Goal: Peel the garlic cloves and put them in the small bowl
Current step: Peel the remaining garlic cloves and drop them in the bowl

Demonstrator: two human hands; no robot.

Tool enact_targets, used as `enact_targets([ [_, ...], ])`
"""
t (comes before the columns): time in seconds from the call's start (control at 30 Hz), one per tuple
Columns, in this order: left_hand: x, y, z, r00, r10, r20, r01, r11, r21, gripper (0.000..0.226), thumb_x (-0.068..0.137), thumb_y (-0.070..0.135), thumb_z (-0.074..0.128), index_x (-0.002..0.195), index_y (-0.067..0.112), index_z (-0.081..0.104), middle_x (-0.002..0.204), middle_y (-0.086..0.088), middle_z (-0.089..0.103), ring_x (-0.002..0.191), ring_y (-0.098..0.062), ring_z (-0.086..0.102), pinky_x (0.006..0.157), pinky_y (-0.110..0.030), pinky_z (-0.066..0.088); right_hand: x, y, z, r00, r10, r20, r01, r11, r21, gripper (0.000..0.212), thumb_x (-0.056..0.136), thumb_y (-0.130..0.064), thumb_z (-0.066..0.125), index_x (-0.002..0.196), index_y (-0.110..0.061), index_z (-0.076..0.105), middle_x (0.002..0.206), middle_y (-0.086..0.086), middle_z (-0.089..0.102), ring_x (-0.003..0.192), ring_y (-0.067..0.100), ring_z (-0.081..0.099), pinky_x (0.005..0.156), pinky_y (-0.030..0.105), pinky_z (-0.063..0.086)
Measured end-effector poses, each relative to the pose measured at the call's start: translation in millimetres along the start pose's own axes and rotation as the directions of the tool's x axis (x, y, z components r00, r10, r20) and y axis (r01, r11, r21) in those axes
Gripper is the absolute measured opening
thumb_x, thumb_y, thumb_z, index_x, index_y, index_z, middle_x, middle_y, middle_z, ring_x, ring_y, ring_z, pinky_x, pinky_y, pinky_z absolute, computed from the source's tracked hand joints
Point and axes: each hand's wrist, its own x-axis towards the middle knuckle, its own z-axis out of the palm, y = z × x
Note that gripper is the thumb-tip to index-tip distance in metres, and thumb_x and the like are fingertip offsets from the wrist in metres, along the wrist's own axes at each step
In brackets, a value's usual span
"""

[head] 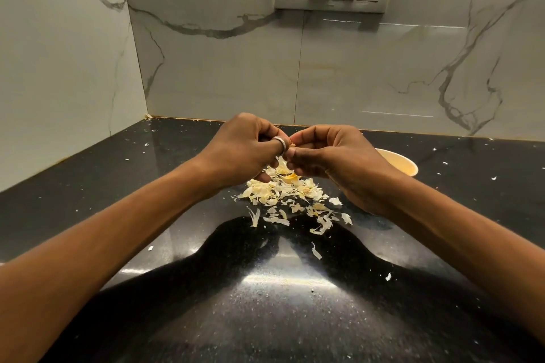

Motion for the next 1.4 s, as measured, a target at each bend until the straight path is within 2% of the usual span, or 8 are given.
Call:
enact_targets([
  [0.27, 2, -1, -2, 0.999, -0.037, -0.032, 0.038, 0.999, 0.011, 0.014, 0.1, 0.016, 0.058, 0.092, 0.013, 0.069, 0.088, -0.017, 0.07, 0.085, -0.033, 0.071, 0.058, -0.031, 0.062, -1, -2, -2, 0.998, 0.042, -0.039, -0.037, 0.992, 0.121, 0.012, 0.092, 0.003, 0.064, 0.101, 0.0, 0.07, 0.1, 0.022, 0.075, 0.08, 0.021, 0.074, 0.07, 0.027, 0.061],
  [0.53, 4, -3, -6, 0.99, -0.082, -0.111, 0.085, 0.996, 0.023, 0.016, 0.1, 0.017, 0.057, 0.093, 0.009, 0.069, 0.087, -0.01, 0.067, 0.071, -0.014, 0.068, 0.056, -0.028, 0.06, 2, -1, -7, 0.994, 0.007, -0.106, 0.007, 0.992, 0.123, 0.012, 0.093, -0.003, 0.065, 0.105, -0.002, 0.07, 0.093, 0.012, 0.076, 0.082, 0.018, 0.073, 0.07, 0.026, 0.06],
  [0.7, 1, 4, 0, 1.0, -0.02, -0.015, 0.02, 0.999, -0.033, 0.011, 0.095, 0.022, 0.068, 0.099, 0.013, 0.072, 0.092, -0.008, 0.071, 0.073, -0.014, 0.07, 0.057, -0.029, 0.06, 2, 1, -7, 0.989, -0.056, -0.14, 0.054, 0.998, -0.017, 0.014, 0.093, -0.007, 0.067, 0.106, -0.004, 0.071, 0.099, 0.012, 0.074, 0.081, 0.012, 0.072, 0.066, 0.02, 0.057],
  [0.87, -2, 2, 5, 0.993, 0.063, -0.096, -0.058, 0.997, 0.057, 0.016, 0.091, 0.025, 0.073, 0.095, 0.01, 0.075, 0.08, -0.009, 0.073, 0.07, -0.02, 0.073, 0.057, -0.036, 0.063, 0, 3, -2, 0.977, -0.164, -0.136, 0.142, 0.977, -0.16, 0.014, 0.093, -0.008, 0.067, 0.105, -0.004, 0.07, 0.095, 0.011, 0.074, 0.075, 0.008, 0.071, 0.065, 0.017, 0.055],
  [1.03, -3, -1, 8, 0.974, 0.18, -0.137, -0.146, 0.963, 0.226, 0.012, 0.092, 0.024, 0.072, 0.089, 0.013, 0.075, 0.072, -0.003, 0.072, 0.058, -0.016, 0.071, 0.057, -0.038, 0.062, 0, 7, 1, 0.962, -0.242, -0.129, 0.199, 0.94, -0.277, 0.014, 0.09, -0.011, 0.072, 0.103, -0.006, 0.072, 0.092, 0.01, 0.075, 0.084, 0.02, 0.074, 0.075, 0.027, 0.062],
  [1.23, -5, 1, 10, 0.964, 0.213, -0.161, -0.141, 0.919, 0.368, 0.014, 0.091, 0.024, 0.071, 0.084, 0.013, 0.075, 0.069, 0.003, 0.07, 0.062, -0.013, 0.069, 0.068, -0.039, 0.062, 1, 11, 5, 0.926, -0.367, -0.086, 0.277, 0.817, -0.506, 0.008, 0.092, -0.014, 0.071, 0.1, -0.011, 0.073, 0.086, 0.005, 0.075, 0.079, 0.016, 0.074, 0.078, 0.038, 0.063],
  [1.3, -6, 2, 9, 0.975, 0.158, -0.155, -0.106, 0.949, 0.297, 0.013, 0.091, 0.023, 0.071, 0.083, 0.013, 0.074, 0.068, 0.0, 0.071, 0.061, -0.014, 0.071, 0.067, -0.036, 0.063, 0, 10, 4, 0.94, -0.328, -0.093, 0.254, 0.857, -0.448, 0.009, 0.092, -0.012, 0.07, 0.1, -0.009, 0.072, 0.088, 0.007, 0.075, 0.081, 0.017, 0.074, 0.079, 0.034, 0.063],
  [1.4, -5, 4, 5, 0.995, -0.017, -0.103, 0.021, 0.999, 0.037, 0.013, 0.091, 0.016, 0.07, 0.084, 0.007, 0.073, 0.07, -0.009, 0.071, 0.062, -0.017, 0.071, 0.065, -0.034, 0.063, -2, 8, 2, 0.981, -0.171, -0.095, 0.152, 0.971, -0.186, 0.011, 0.093, -0.005, 0.066, 0.102, -0.002, 0.072, 0.094, 0.017, 0.074, 0.083, 0.02, 0.073, 0.077, 0.027, 0.06],
])
